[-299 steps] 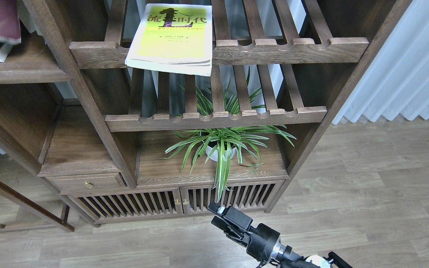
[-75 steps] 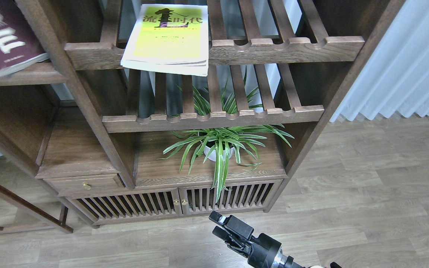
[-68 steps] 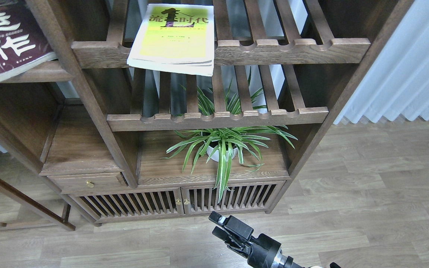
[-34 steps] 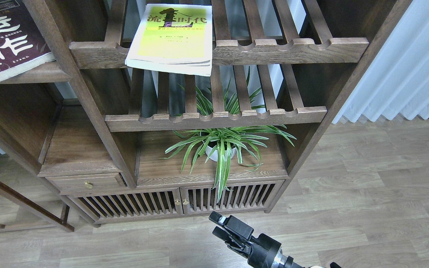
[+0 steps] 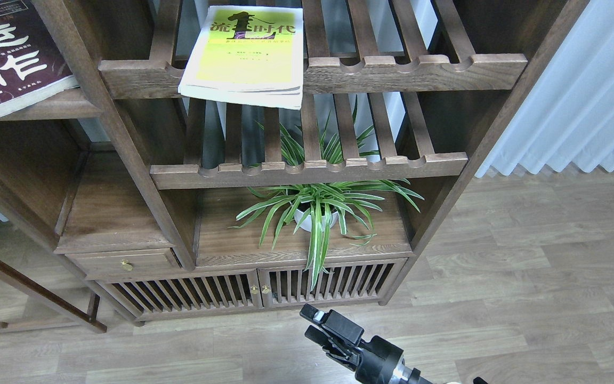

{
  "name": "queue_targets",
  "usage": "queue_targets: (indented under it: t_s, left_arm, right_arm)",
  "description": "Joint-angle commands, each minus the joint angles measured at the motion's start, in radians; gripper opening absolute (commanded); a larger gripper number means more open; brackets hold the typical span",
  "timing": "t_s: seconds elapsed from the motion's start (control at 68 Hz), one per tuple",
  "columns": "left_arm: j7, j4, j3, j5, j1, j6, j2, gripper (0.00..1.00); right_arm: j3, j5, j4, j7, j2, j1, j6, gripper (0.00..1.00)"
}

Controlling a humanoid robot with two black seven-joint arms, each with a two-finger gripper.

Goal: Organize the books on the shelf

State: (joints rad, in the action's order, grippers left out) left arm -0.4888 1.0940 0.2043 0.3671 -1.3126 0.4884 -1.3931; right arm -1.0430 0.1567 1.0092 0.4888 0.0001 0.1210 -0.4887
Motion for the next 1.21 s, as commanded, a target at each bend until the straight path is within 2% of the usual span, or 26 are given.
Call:
queue_targets:
  t_s: [0.0, 0.015, 0.029, 0.118, 0.176, 0.235, 0.368, 0.603, 0.764, 0.897, 0.956, 0.985, 1.191]
  left_arm:
    - [0.000, 0.043, -0.140, 0.004, 0.006, 0.000, -0.007, 0.99]
    - [0.007, 0.052, -0.154, 0.006, 0.006, 0.000, -0.007, 0.99]
    - [0.045, 0.069, -0.178, 0.006, 0.010, 0.000, -0.009, 0.99]
    - [0.174, 0.132, -0.267, 0.006, 0.030, 0.000, -0.014, 1.00]
    - [0.225, 0.170, -0.309, 0.006, 0.039, 0.000, -0.017, 1.00]
    - [0.254, 0.205, -0.342, 0.006, 0.055, 0.000, -0.015, 1.00]
    - [0.279, 0.260, -0.376, 0.007, 0.153, 0.000, 0.014, 1.00]
    - [0.398, 0.271, -0.362, 0.107, 0.344, 0.000, 0.213, 0.99]
    - [0.424, 0.251, -0.278, 0.222, 0.496, 0.000, 0.384, 0.99]
    - [0.414, 0.173, -0.074, 0.283, 0.696, 0.000, 0.548, 0.99]
    - [0.406, 0.141, 0.006, 0.280, 0.766, 0.000, 0.600, 0.99]
    - [0.398, 0.113, 0.079, 0.256, 0.841, 0.000, 0.656, 0.99]
    - [0.398, 0.092, 0.090, 0.213, 0.898, 0.000, 0.689, 0.99]
  right_arm:
    - [0.001, 0.000, 0.002, 0.000, 0.000, -0.001, 0.000, 0.99]
    - [0.000, 0.000, 0.002, 0.000, 0.000, -0.001, 0.000, 0.99]
    - [0.000, 0.000, 0.003, 0.000, 0.000, -0.003, 0.000, 0.99]
    - [-0.005, 0.000, 0.008, 0.000, 0.000, -0.011, 0.000, 0.99]
    - [-0.008, 0.001, 0.012, 0.000, 0.000, -0.015, 0.000, 0.99]
    - [-0.008, 0.001, 0.020, 0.000, 0.000, -0.024, 0.000, 0.99]
    - [-0.012, 0.001, 0.077, 0.000, 0.000, -0.041, 0.000, 0.98]
    - [-0.068, -0.002, 0.229, 0.000, 0.000, -0.129, 0.000, 0.98]
    - [-0.068, -0.020, 0.293, 0.000, 0.000, -0.202, 0.096, 0.96]
    - [-0.066, -0.046, 0.353, -0.001, 0.000, -0.265, 0.211, 0.96]
    - [-0.066, -0.052, 0.374, -0.010, 0.000, -0.291, 0.252, 0.97]
    - [-0.066, -0.065, 0.388, -0.021, 0.000, -0.331, 0.294, 0.97]
    - [-0.065, -0.112, 0.390, -0.044, 0.000, -0.397, 0.355, 0.96]
